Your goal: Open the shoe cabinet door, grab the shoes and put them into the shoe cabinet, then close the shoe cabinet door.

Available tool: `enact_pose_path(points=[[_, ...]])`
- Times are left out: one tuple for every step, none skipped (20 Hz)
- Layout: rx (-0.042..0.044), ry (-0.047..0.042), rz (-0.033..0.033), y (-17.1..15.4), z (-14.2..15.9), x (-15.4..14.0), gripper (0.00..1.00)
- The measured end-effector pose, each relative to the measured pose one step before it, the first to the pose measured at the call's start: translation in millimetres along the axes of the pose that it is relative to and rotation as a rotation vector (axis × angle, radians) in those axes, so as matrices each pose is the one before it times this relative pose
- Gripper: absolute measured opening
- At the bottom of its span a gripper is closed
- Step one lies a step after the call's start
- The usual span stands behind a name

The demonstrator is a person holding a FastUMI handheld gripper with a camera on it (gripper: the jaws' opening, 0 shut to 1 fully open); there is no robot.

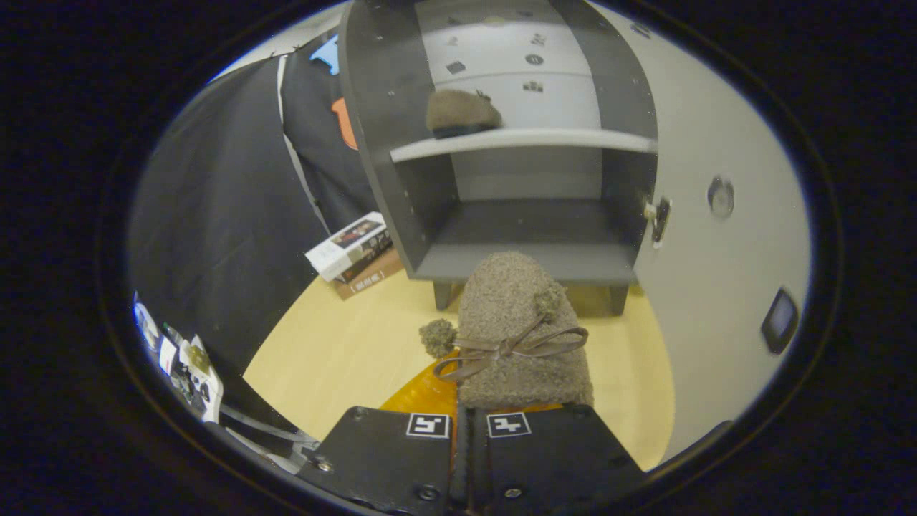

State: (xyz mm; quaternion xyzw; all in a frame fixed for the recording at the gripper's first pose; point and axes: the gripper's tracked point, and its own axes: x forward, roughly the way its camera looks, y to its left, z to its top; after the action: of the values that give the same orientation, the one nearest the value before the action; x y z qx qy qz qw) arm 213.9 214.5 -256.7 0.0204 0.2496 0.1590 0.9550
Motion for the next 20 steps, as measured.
enact_pose_path(points=[[-0.02055,-0.03718,-0.01711,-1.01,20.53,-4.95,0.06],[-0.01524,-0.03771,-0.01823,0.13,20.57,-3.54,0.06],[-0.00910,-0.03046,-0.01087,1.35,18.46,-1.99,0.06],[-0.00413,-0.02886,-0.00750,1.28,18.49,-0.65,0.06],[0.00200,-0.03366,-0.00934,-0.20,19.32,1.53,0.06],[0.00133,-0.02801,-0.01044,-0.58,17.77,2.28,0.06],[-0.00801,-0.02609,-0.00827,-0.53,19.60,4.74,0.06],[-0.00399,-0.01991,-0.00183,0.09,18.89,5.98,0.06],[-0.00001,-0.02457,-0.00356,0.07,18.65,6.94,0.06],[0.00058,-0.01556,-0.00907,-2.82,15.38,8.48,0.06],[0.00518,-0.01938,-0.01311,-2.51,16.35,11.28,0.06],[-0.00057,-0.01359,-0.01117,-1.81,15.30,13.15,0.06],[0.00092,-0.00762,-0.00915,-2.54,14.24,14.31,0.06],[-0.00544,-0.00395,-0.00509,-1.92,11.27,11.61,0.06],[-0.01134,-0.00490,-0.01413,-5.42,12.19,16.05,0.06],[-0.01254,-0.00438,-0.00936,-4.08,8.73,13.07,0.06],[-0.01183,0.00371,-0.01021,-3.64,7.69,17.22,0.06],[0.00055,0.00631,-0.00121,-1.84,5.14,12.06,0.06],[0.00962,0.01007,0.00424,-0.52,4.61,12.43,0.06],[0.01392,0.00905,0.00049,-3.29,3.18,15.08,0.06]])
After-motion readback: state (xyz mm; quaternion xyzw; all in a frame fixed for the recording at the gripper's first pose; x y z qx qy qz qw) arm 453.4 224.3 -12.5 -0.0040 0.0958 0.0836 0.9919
